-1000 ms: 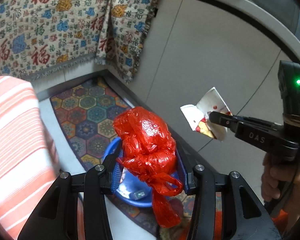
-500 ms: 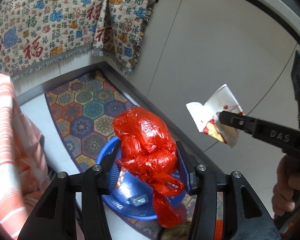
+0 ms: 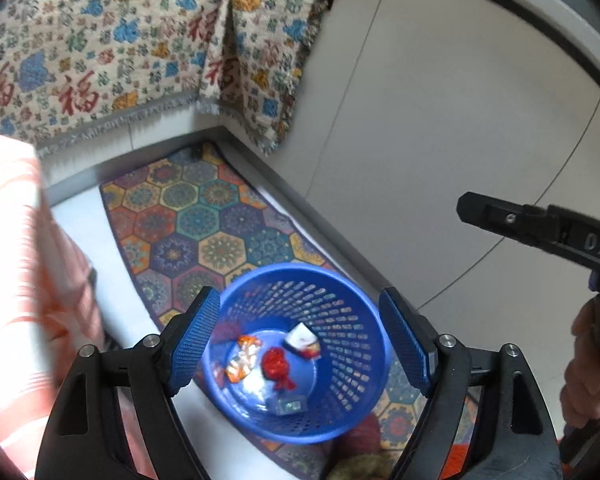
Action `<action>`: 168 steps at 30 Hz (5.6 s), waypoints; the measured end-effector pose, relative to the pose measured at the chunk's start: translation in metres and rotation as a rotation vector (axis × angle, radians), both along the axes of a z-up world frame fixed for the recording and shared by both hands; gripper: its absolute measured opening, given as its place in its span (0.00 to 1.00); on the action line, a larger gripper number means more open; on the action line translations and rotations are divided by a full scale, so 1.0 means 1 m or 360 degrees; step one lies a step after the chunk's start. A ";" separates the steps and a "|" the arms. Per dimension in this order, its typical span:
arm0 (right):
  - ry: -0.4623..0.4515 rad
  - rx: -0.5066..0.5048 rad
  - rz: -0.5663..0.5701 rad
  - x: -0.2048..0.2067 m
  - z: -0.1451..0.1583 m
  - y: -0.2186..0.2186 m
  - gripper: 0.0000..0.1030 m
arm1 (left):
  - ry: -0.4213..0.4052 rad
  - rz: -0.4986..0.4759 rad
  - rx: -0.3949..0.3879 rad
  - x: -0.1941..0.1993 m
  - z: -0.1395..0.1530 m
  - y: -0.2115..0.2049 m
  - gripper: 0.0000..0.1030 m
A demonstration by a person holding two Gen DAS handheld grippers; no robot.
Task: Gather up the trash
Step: 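Carry the red bag and paper cup to the wastebasket and release, then return both open tools to the table over the remaining trash, then grasp the red snack packet with the left tool while the right tool grasps the green-yellow chip bag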
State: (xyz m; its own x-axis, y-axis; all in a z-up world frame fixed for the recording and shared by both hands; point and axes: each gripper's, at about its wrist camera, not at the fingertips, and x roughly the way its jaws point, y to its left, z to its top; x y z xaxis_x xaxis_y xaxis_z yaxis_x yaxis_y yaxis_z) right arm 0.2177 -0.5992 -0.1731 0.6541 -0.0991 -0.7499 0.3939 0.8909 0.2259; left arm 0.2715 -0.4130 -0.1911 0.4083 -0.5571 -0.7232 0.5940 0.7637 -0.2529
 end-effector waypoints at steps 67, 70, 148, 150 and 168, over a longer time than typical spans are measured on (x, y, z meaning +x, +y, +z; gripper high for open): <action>-0.0166 -0.0684 0.1262 0.006 0.022 0.401 0.60 | 0.0028 0.1118 0.0210 -0.036 0.015 0.451 0.94; -0.0129 -0.0678 0.1296 0.008 0.015 0.408 0.60 | 0.0030 0.1102 0.0268 -0.032 0.013 0.450 0.97; 0.0075 -0.0379 0.1105 0.127 -0.006 0.386 0.91 | -0.0002 0.0953 0.0450 -0.018 0.008 0.444 0.97; -0.0005 -0.0391 0.1128 0.121 0.003 0.388 0.90 | -0.0012 0.0924 0.0451 -0.021 0.010 0.443 0.93; -0.0023 -0.0092 0.1162 0.093 0.033 0.373 0.25 | -0.0066 0.0845 0.0169 -0.046 0.046 0.441 0.15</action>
